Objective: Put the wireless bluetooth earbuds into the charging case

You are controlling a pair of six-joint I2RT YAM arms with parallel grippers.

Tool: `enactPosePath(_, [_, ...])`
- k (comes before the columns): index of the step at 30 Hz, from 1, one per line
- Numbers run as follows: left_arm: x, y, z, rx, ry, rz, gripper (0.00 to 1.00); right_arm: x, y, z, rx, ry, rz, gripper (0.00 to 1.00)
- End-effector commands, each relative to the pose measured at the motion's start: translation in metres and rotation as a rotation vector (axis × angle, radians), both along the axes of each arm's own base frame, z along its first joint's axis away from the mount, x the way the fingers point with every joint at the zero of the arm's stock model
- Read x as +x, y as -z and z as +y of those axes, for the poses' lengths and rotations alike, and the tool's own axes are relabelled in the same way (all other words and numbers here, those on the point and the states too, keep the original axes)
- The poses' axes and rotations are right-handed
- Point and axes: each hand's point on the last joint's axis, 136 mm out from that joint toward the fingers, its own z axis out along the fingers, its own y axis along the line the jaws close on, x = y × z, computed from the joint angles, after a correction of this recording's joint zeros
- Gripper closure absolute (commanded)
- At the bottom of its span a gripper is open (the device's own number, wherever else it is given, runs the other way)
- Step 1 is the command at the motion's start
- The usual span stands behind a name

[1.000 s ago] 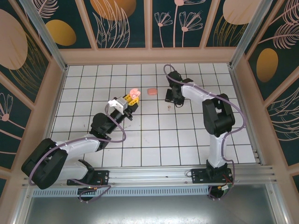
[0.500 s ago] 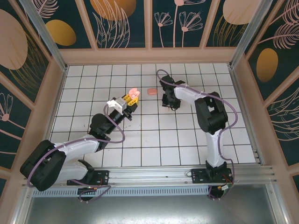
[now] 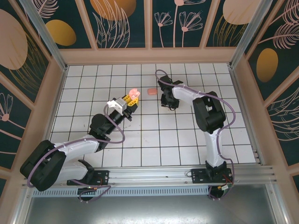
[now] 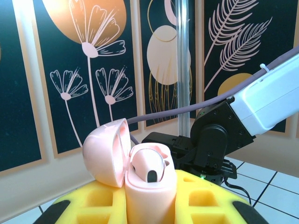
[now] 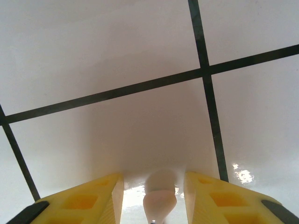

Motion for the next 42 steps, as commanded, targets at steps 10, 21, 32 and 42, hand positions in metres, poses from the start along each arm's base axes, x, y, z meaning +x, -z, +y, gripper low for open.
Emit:
enactPosePath(10, [-0.008,-0.017,0.001,-0.03,0.021,-0.06,1.0,-0.005,0.009,0.0,-0.022,0.017,0.026,0.68])
enactPosePath(21, [-0.008,-0.018,0.0,-0.031,0.027,-0.06,1.0,-0.007,0.004,0.002,-0.009,0.015,0.013,0.76])
enactPosePath(32, [-0.008,-0.021,-0.001,-0.03,0.035,-0.061,1.0,-0.012,-0.001,0.002,-0.007,0.012,0.002,0.69])
enactPosePath(42, [-0.008,-0.023,-0.003,-0.034,0.046,-0.057,1.0,-0.017,0.005,-0.002,-0.012,0.017,0.009,0.72])
